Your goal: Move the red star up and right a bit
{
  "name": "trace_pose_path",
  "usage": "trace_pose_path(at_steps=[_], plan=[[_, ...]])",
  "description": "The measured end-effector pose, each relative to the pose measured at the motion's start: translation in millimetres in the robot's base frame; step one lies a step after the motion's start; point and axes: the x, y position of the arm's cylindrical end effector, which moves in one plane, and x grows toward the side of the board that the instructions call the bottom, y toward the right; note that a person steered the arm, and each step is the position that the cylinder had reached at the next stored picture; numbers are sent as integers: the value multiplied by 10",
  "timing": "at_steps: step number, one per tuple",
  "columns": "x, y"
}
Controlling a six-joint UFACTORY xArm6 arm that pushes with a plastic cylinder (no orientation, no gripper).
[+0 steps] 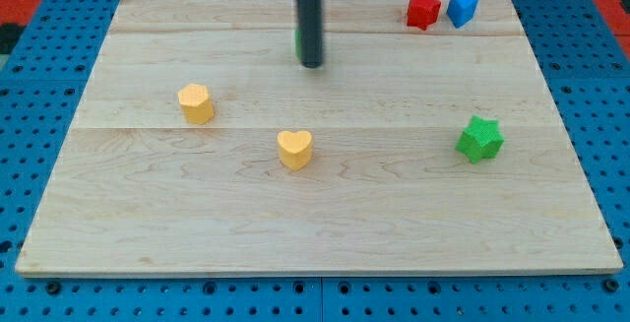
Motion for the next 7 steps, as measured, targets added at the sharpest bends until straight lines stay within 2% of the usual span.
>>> trace_pose_path(at_steps=[2, 3, 4, 5, 6, 7], plan=[[-5, -121], [-80, 292], [-579, 1096], [-1199, 1258], [-1439, 1057], [-1171, 1554]])
